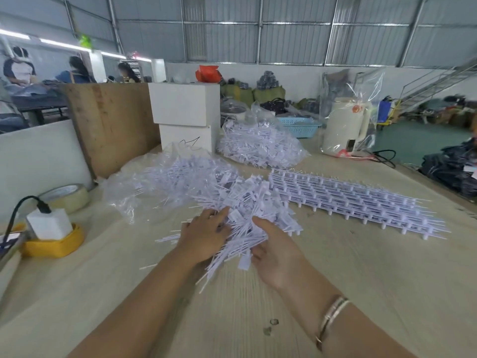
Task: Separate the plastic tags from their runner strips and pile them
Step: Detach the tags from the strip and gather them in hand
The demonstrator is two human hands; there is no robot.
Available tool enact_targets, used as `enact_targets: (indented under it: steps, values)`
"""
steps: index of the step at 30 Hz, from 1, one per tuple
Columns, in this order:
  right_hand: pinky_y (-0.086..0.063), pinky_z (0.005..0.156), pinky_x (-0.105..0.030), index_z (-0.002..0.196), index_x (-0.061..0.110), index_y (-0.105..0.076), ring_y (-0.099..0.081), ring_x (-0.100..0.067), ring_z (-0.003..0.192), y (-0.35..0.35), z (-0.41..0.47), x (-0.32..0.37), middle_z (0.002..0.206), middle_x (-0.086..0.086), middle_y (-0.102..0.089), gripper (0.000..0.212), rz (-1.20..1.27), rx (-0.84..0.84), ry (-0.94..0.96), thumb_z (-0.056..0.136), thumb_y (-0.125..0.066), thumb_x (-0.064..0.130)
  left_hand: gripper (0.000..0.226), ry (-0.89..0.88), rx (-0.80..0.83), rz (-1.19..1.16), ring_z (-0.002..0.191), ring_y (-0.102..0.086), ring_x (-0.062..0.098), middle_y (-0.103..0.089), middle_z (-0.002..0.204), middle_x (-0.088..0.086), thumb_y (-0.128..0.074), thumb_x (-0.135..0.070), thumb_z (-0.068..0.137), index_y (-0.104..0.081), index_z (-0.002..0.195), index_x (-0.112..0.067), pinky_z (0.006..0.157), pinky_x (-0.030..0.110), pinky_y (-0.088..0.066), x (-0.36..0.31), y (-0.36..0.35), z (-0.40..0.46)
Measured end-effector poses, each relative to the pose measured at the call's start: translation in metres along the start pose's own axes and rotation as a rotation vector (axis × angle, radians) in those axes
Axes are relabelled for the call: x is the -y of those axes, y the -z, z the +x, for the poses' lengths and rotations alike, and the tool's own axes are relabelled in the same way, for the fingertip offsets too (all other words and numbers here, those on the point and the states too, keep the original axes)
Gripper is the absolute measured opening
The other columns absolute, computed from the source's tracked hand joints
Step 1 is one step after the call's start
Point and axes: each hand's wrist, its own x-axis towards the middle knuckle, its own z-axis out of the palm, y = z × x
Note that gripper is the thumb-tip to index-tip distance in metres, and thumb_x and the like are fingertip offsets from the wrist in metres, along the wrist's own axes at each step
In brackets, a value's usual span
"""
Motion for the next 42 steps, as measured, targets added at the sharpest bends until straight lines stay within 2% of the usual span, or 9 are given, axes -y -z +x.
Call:
enact_targets:
  steps: [4, 11, 14, 18, 24, 29, 33, 36, 42]
  values:
    - [-0.048, 0.074, -0.028, 0.075, 0.013, -0.057, -0.055, -0.020, 0.072, -0.019, 0.000, 0.009, 0.080, -0.007, -0.059, 0.021, -0.004, -0.127, -0.008, 0.077, -0.075, 0.022, 0.052, 0.027, -0.021, -0.061, 0.137, -0.028, 0.020, -0.024, 0.151, -0.009, -0.032, -0.044, 0.096, -0.015, 0.146, -0.045, 0.108, 0.046, -0.014, 0.002, -0.001, -0.006]
    - [-0.035, 0.027, -0.020, 0.102, 0.014, -0.047, -0.045, -0.019, 0.043, -0.015, -0.017, 0.015, 0.077, -0.004, -0.046, 0.021, -0.016, -0.115, -0.029, 0.087, -0.063, 0.014, 0.056, -0.024, -0.115, 0.084, 0.139, -0.019, 0.019, -0.023, 0.153, -0.008, -0.026, -0.049, 0.096, -0.007, 0.148, -0.042, 0.108, 0.041, -0.012, -0.005, 0.013, -0.016]
    - [-0.041, 0.039, -0.024, 0.095, 0.014, -0.055, -0.047, -0.020, 0.043, -0.003, -0.028, 0.015, 0.076, -0.005, -0.055, 0.013, -0.021, -0.043, -0.065, 0.086, -0.064, 0.016, 0.059, -0.110, -0.229, 0.070, 0.136, -0.023, 0.020, -0.027, 0.150, -0.003, -0.026, -0.056, 0.094, -0.017, 0.148, -0.035, 0.108, 0.040, -0.018, -0.014, 0.020, -0.025]
    - [-0.045, 0.045, -0.025, 0.081, 0.009, -0.061, -0.061, -0.021, 0.055, 0.002, -0.024, 0.011, 0.067, -0.012, -0.063, 0.009, 0.049, 0.006, -0.045, 0.088, -0.059, 0.014, 0.087, -0.034, -0.009, 0.167, 0.129, -0.038, 0.027, -0.038, 0.142, 0.003, -0.032, -0.079, 0.079, -0.024, 0.144, -0.023, 0.101, 0.041, -0.033, -0.036, 0.022, -0.033]
    - [-0.040, 0.031, -0.018, 0.073, 0.004, -0.059, -0.059, -0.020, 0.046, -0.005, 0.001, 0.008, 0.047, -0.008, -0.061, 0.026, 0.060, 0.015, -0.080, 0.091, -0.055, 0.022, 0.067, -0.138, -0.068, 0.142, 0.122, -0.037, 0.028, -0.046, 0.136, 0.006, -0.050, -0.047, 0.090, -0.019, 0.143, -0.020, 0.098, 0.038, -0.035, -0.034, 0.007, -0.038]
    - [-0.048, 0.065, -0.027, 0.098, 0.003, -0.063, -0.059, -0.020, 0.073, -0.010, 0.017, 0.007, 0.094, -0.011, -0.065, 0.030, 0.033, -0.030, -0.066, 0.081, -0.070, 0.027, 0.060, -0.233, -0.146, 0.096, 0.124, -0.030, 0.023, -0.039, 0.141, 0.001, -0.042, -0.044, 0.095, -0.022, 0.146, -0.019, 0.097, 0.033, -0.026, -0.025, -0.006, -0.044]
    - [-0.052, 0.069, -0.029, 0.109, 0.004, -0.064, -0.064, -0.023, 0.081, -0.018, 0.027, 0.006, 0.104, -0.013, -0.068, 0.040, -0.101, -0.051, -0.008, 0.078, -0.073, 0.027, 0.061, -0.271, -0.191, 0.060, 0.122, -0.029, 0.021, -0.040, 0.139, -0.001, -0.042, -0.045, 0.094, -0.024, 0.146, -0.018, 0.096, 0.032, -0.021, -0.025, -0.002, -0.047]
    - [-0.051, 0.081, -0.038, 0.098, 0.003, -0.064, -0.064, -0.030, 0.090, -0.024, 0.036, 0.001, 0.100, -0.018, -0.066, 0.030, -0.150, -0.058, 0.013, 0.078, -0.074, 0.024, 0.059, -0.337, -0.235, 0.107, 0.115, -0.031, 0.019, -0.044, 0.128, -0.004, -0.047, -0.045, 0.091, -0.028, 0.142, -0.020, 0.092, 0.032, -0.025, -0.030, 0.000, -0.052]
    - [-0.054, 0.063, -0.034, 0.097, 0.001, -0.063, -0.063, -0.028, 0.071, -0.015, 0.053, -0.010, 0.090, -0.017, -0.067, 0.029, -0.191, -0.229, 0.117, 0.075, -0.075, 0.017, 0.064, -0.320, -0.058, -0.093, 0.119, -0.023, 0.011, -0.044, 0.124, -0.016, -0.033, -0.062, 0.079, -0.038, 0.136, -0.034, 0.091, 0.031, -0.022, -0.026, 0.007, -0.053]
